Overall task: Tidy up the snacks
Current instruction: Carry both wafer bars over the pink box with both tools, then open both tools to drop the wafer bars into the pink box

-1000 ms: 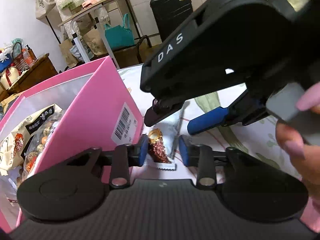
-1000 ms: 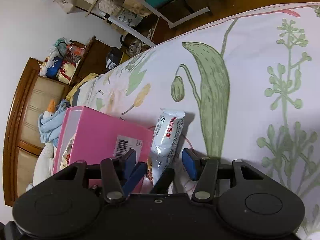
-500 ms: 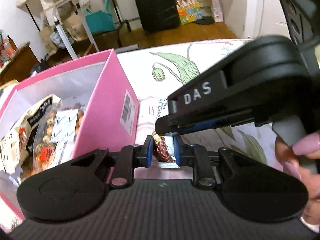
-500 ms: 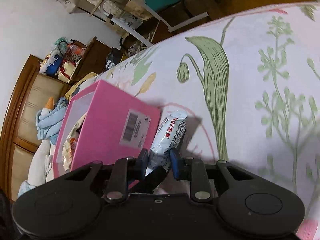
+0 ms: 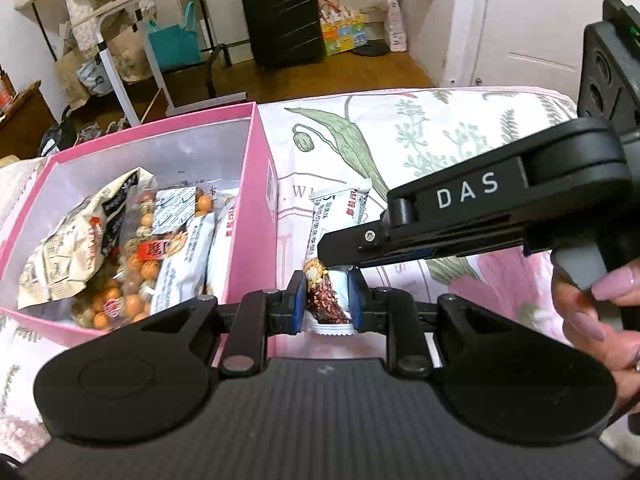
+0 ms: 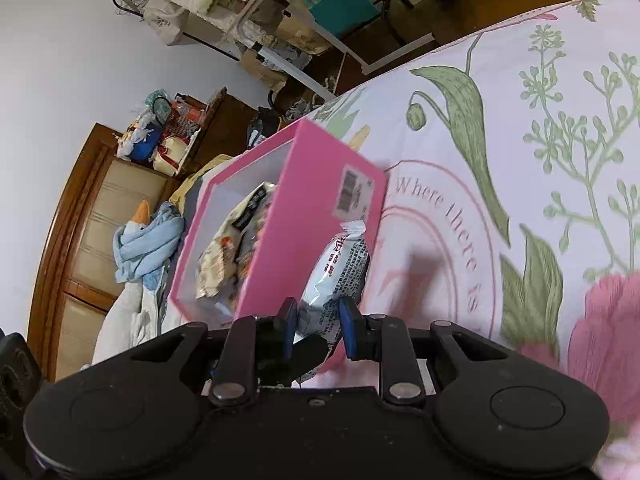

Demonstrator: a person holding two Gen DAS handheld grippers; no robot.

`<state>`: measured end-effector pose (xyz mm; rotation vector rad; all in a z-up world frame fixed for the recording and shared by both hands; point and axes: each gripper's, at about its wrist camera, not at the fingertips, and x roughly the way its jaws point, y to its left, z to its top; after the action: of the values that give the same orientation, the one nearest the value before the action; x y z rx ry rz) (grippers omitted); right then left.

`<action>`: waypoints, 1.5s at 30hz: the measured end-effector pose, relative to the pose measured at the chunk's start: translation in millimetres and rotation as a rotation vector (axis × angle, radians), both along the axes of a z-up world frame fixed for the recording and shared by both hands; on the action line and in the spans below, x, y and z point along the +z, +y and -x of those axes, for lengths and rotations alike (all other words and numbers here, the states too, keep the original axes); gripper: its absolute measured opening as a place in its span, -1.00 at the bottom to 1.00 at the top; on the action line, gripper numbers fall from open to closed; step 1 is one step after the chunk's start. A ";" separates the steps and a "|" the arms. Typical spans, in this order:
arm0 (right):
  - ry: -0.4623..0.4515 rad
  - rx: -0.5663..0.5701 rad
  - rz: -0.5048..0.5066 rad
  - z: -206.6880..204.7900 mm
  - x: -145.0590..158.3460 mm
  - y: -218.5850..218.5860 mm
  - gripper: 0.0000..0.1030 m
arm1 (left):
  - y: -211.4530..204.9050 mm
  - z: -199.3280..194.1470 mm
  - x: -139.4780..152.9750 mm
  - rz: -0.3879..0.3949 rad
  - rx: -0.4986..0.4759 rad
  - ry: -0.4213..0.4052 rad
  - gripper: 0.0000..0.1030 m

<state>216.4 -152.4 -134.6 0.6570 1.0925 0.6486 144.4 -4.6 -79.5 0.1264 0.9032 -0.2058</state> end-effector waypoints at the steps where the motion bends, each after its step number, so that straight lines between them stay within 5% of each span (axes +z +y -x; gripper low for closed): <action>1: 0.001 0.002 0.001 4.5 3.4 1.2 -0.47 | 1.7 3.7 2.3 0.003 -0.004 0.003 -0.59; 16: -0.128 0.081 0.118 39.5 68.2 41.2 -0.47 | 34.6 41.7 49.0 0.045 -0.025 -0.009 -0.59; 26: -0.204 0.166 0.115 13.2 98.1 97.5 -0.48 | 83.7 32.7 73.4 0.046 0.043 -0.075 -0.59; 36: -0.172 0.217 0.139 -23.6 78.2 159.0 -0.48 | 143.8 1.0 50.8 0.053 0.129 -0.045 -0.58; 45: -0.224 0.123 0.255 -22.6 64.9 146.7 -0.40 | 152.1 -17.0 23.2 0.088 0.153 0.023 -0.42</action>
<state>239.0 -5.7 -69.8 0.2918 0.9902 0.6574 161.3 147.4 -56.3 -0.0266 0.9210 -0.1041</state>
